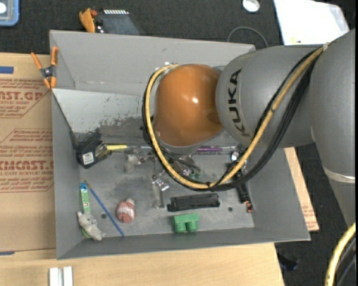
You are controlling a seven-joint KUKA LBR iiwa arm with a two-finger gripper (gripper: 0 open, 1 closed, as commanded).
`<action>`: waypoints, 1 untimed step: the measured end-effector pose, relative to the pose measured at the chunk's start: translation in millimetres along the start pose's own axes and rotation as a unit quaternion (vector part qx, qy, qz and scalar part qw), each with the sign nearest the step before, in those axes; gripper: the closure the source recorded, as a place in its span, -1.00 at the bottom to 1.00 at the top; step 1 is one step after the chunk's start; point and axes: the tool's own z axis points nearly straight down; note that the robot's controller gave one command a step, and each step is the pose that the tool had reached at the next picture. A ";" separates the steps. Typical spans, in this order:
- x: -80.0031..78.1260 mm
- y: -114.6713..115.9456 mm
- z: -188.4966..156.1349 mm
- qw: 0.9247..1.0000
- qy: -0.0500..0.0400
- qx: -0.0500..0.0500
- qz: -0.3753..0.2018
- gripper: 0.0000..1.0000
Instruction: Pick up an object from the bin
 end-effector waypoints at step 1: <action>11.2 -25.1 22.0 1.000 -0.008 -0.001 -0.029 -1.00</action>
Offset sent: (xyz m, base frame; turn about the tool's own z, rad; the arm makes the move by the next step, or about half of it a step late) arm -0.0543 -0.0244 0.1002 -0.2502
